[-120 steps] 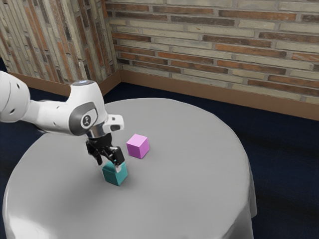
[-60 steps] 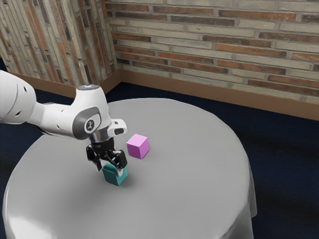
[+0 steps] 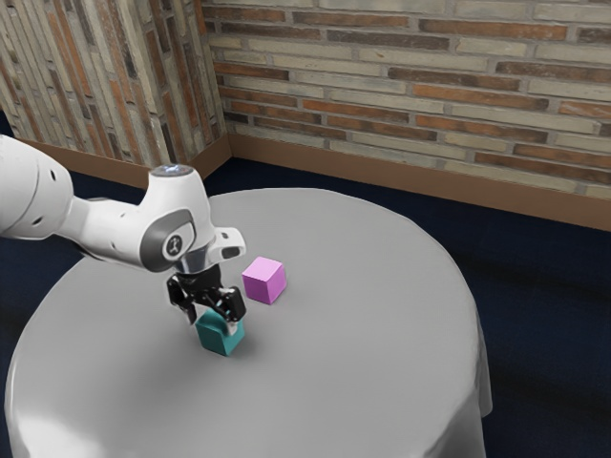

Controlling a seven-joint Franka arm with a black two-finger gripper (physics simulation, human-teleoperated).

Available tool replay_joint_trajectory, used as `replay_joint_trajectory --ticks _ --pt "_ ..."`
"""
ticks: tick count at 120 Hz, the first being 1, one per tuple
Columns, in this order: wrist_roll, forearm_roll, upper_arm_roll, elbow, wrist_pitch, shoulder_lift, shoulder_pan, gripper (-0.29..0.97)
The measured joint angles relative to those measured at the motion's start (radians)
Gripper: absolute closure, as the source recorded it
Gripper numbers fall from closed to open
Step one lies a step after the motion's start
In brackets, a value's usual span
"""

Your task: Pick up the blue block with one arm, and put the blue block on the pink block with one arm

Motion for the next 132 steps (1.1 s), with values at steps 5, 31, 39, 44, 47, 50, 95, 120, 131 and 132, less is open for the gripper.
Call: replay_joint_trajectory --ticks 5,31,39,44,47,50,95,120,131,132 --pt "0.006 -0.001 0.0 -0.001 0.009 0.003 0.0 0.0" --pt "0.033 -0.009 -0.002 -0.003 0.053 0.017 -0.004 0.0" --pt "0.04 -0.012 -0.002 -0.003 0.061 0.024 -0.004 0.0" --pt "0.044 -0.013 -0.002 -0.003 0.064 0.028 -0.005 0.0" --pt "0.047 -0.014 -0.002 -0.003 0.066 0.03 -0.005 0.0" --pt "0.049 -0.014 -0.002 -0.002 0.068 0.032 -0.005 0.0" --pt "0.086 -0.037 -0.002 -0.001 0.087 0.05 -0.005 0.05" --pt "0.104 -0.038 -0.002 0.0 0.09 0.05 -0.005 0.12" --pt "0.112 -0.038 -0.002 0.001 0.09 0.05 -0.006 0.17" --pt "0.113 -0.038 -0.002 0.001 0.09 0.05 -0.006 0.18"
